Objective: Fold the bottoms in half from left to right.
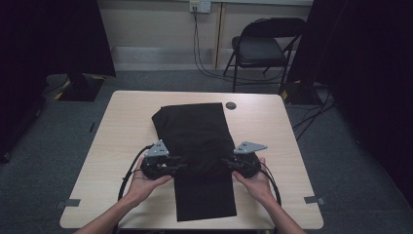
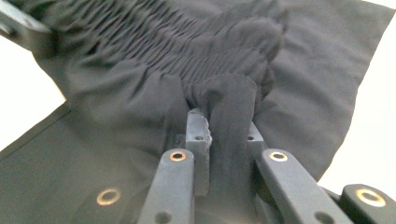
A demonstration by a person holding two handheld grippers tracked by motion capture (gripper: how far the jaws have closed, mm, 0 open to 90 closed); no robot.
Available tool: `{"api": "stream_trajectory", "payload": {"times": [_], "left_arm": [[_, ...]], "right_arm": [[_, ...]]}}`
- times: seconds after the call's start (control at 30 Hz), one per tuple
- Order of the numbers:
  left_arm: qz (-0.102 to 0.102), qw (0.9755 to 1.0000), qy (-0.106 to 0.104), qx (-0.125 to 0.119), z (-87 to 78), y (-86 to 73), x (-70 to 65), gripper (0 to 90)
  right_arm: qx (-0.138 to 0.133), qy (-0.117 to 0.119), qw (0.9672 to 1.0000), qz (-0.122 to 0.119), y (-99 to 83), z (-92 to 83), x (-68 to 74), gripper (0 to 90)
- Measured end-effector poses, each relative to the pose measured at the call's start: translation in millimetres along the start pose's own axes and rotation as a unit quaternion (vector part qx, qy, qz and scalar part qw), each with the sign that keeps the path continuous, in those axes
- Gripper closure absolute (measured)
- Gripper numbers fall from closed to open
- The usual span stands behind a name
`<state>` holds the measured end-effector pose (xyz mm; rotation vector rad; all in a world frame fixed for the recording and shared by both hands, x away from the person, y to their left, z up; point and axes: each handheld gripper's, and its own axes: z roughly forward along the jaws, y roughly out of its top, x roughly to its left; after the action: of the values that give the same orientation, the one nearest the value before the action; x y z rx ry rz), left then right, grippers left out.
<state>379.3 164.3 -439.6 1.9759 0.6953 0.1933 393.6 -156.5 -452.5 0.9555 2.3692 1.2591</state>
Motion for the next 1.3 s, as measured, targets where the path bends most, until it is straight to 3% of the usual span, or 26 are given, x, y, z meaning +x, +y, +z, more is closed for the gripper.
{"api": "stream_trajectory", "payload": {"times": [0.03,0.07,0.13,0.17,0.2,0.23,0.27,0.3,0.33,0.37,0.4,0.47,0.5,0.53,0.57,0.63,0.73,0.77,0.83,0.9,1.0,1.1,1.2,1.23,1.27,1.3], "left_arm": [[-0.012,0.9992,0.002,-0.037,-9.6,4.8,6.8,51.9],[-0.012,0.9992,0.002,-0.037,-9.6,4.8,6.8,50.0],[-0.034,0.9976,0.021,-0.057,-12.8,9.6,18.3,48.4],[-0.039,0.9970,0.059,-0.030,-3.9,11.2,31.4,50.9],[-0.039,0.9970,0.059,-0.030,-3.9,11.2,31.4,51.9],[-0.056,0.9939,0.094,-0.012,8.2,8.5,42.6,52.3],[-0.056,0.9939,0.094,-0.012,8.2,8.5,42.6,52.7],[-0.079,0.9917,0.102,0.003,18.7,5.3,52.2,52.7],[-0.084,0.9906,0.107,0.013,24.0,3.4,55.3,52.8],[-0.074,0.9890,0.126,0.025,29.9,0.8,57.7,52.5],[-0.064,0.9880,0.137,0.032,35.8,-1.2,59.2,52.5],[-0.067,0.9883,0.133,0.034,44.2,-3.3,61.6,50.3],[-0.045,0.9888,0.135,0.044,50.3,-3.5,58.4,48.9],[-0.045,0.9888,0.135,0.044,50.3,-3.5,58.4,48.8],[-0.024,0.9872,0.146,0.059,54.5,-4.1,56.6,48.8],[-0.019,0.9868,0.145,0.069,58.7,-6.4,56.8,47.9],[-0.006,0.9906,0.122,0.062,56.8,-7.0,55.7,43.3],[0.000,0.9925,0.110,0.052,52.5,-6.0,54.8,38.8],[0.001,0.9932,0.105,0.051,51.6,-5.7,53.7,38.3],[0.006,0.9936,0.099,0.053,50.3,-5.4,50.4,38.6],[0.011,0.9945,0.091,0.049,48.8,-5.4,44.4,38.5],[0.023,0.9963,0.073,0.038,41.2,-1.6,29.6,38.6],[0.032,0.9967,0.065,0.037,36.0,-1.0,19.3,38.6],[0.037,0.9975,0.051,0.034,30.6,-2.7,9.2,38.5],[0.037,0.9975,0.051,0.034,30.6,-2.7,9.2,38.5],[0.046,0.9975,0.039,0.037,23.2,-6.5,-0.5,38.5]], "right_arm": [[0.005,0.009,0.9999,0.001,-6.9,-2.1,1.3,78.5],[0.005,0.009,0.9999,0.001,-6.9,-2.1,1.3,78.5],[0.022,0.011,0.9997,-0.008,-14.1,-1.6,6.1,78.6],[0.028,0.011,0.9995,-0.011,-19.0,-1.6,9.4,77.0],[0.028,0.011,0.9995,-0.011,-19.0,-1.6,9.4,77.0],[0.034,0.011,0.9993,-0.009,-23.1,-3.0,10.8,73.6],[0.034,0.011,0.9993,-0.009,-23.1,-3.0,10.8,73.6],[0.036,0.011,0.9993,-0.010,-24.2,-3.9,10.9,70.0],[0.037,0.006,0.9993,-0.006,-25.0,-6.5,11.3,60.9],[0.025,0.002,0.9997,-0.002,-23.4,-12.9,10.6,52.5],[0.025,0.002,0.9997,-0.002,-23.4,-12.9,10.6,52.5],[0.000,-0.012,0.9999,0.006,-17.2,-20.6,5.3,46.8],[-0.019,-0.022,0.9994,0.021,-10.7,-22.7,-3.6,46.7],[-0.019,-0.022,0.9994,0.021,-10.7,-22.7,-3.6,46.7],[-0.027,-0.033,0.9987,0.029,-6.6,-21.8,-9.4,47.4],[-0.027,-0.056,0.9975,0.032,2.1,-14.0,-22.2,48.9],[-0.017,-0.088,0.9947,0.051,8.8,6.4,-42.7,48.6],[0.008,-0.096,0.9938,0.055,7.0,19.3,-49.3,47.4],[0.021,-0.101,0.9933,0.051,4.1,25.9,-51.5,47.1],[0.041,-0.093,0.9931,0.059,-3.4,35.3,-52.6,46.5],[0.057,-0.080,0.9946,0.035,-8.4,36.4,-40.8,47.6],[0.032,-0.049,0.9978,0.030,-7.5,17.1,-28.4,47.2],[0.033,-0.036,0.9985,0.025,-11.9,8.7,-19.8,47.2],[0.025,-0.019,0.9992,0.026,-17.0,-1.2,-11.2,47.0],[0.025,-0.019,0.9992,0.026,-17.0,-1.2,-11.2,47.0],[0.025,-0.007,0.9996,0.014,-19.6,-10.7,-1.9,46.5]]}}
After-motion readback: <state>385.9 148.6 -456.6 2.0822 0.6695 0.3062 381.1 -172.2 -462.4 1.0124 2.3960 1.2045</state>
